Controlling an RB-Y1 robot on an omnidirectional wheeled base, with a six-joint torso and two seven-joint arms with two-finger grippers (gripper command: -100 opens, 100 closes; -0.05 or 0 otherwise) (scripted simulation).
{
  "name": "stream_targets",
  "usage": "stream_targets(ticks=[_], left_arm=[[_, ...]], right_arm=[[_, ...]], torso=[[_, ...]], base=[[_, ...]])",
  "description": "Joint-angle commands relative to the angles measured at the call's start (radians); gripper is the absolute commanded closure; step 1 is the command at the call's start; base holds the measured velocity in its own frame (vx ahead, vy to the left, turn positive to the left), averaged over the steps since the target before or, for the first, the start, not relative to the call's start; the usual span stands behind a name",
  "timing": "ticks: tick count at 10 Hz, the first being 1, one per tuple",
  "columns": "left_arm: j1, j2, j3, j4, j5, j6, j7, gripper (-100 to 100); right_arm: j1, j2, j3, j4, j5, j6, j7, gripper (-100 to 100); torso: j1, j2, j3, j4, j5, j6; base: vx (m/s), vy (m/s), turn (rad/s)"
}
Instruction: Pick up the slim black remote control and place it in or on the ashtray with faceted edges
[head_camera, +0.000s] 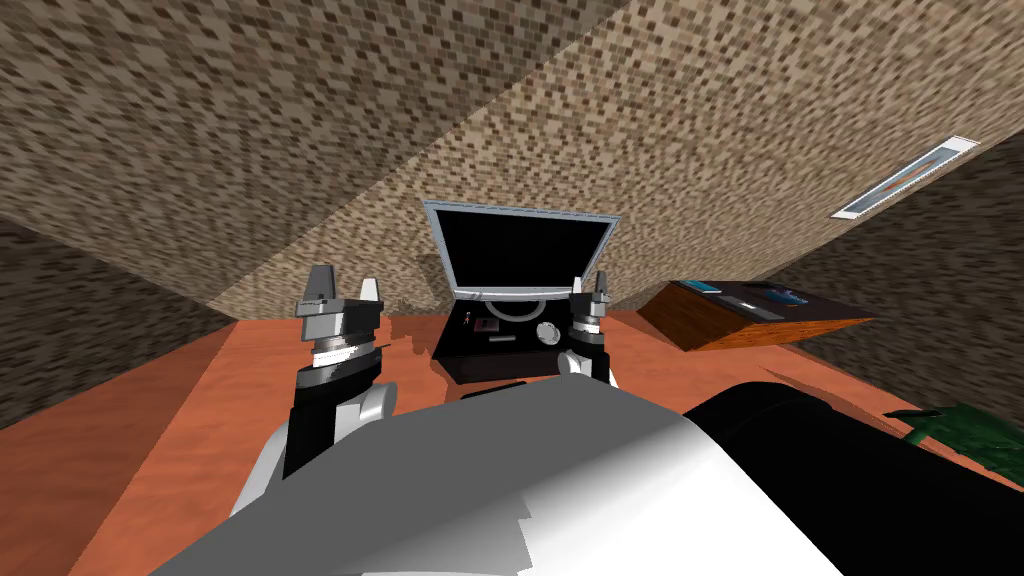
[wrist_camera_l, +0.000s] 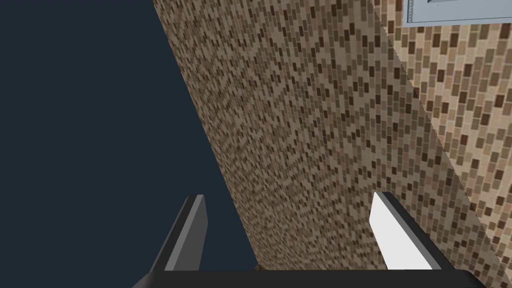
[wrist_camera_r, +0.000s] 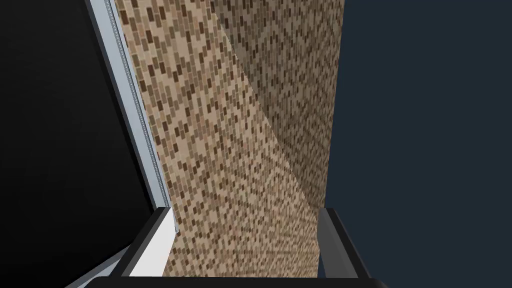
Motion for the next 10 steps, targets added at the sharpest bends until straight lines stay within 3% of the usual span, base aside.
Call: stream_targets(ticks=[1, 4, 9, 10], left_arm=[[0.000, 0.000, 0.000, 0.000, 0.000, 0.000, 0.000, 0], [0.000, 0.000, 0.000, 0.000, 0.000, 0.000, 0.000, 0], [0.000, 0.000, 0.000, 0.000, 0.000, 0.000, 0.000, 0], [0.000, 0.000, 0.000, 0.000, 0.000, 0.000, 0.000, 0]], right_arm=[[-0.006, -0.040, 0.001, 0.014, 0.013, 0.005, 0.003, -100], [-0.033, -0.130, 0.005, 0.069, 0.064, 0.023, 0.014, -100], [-0.110, -0.264, 0.027, 0.225, 0.209, 0.076, 0.047, -100], [-0.110, -0.264, 0.027, 0.237, 0.217, 0.076, 0.047, -100]], torso=[[0.000, 0.000, 0.000, 0.000, 0.000, 0.000], [-0.002, 0.001, 0.001, 0.000, 0.000, 0.000], [-0.003, 0.002, 0.001, 0.000, -0.001, 0.000], [-0.003, 0.002, 0.001, 0.000, -0.001, 0.000]], base=[[-0.005, -0.007, 0.071], [-0.019, -0.024, 0.121], [-0.033, -0.038, 0.238], [-0.027, -0.029, 0.085]])
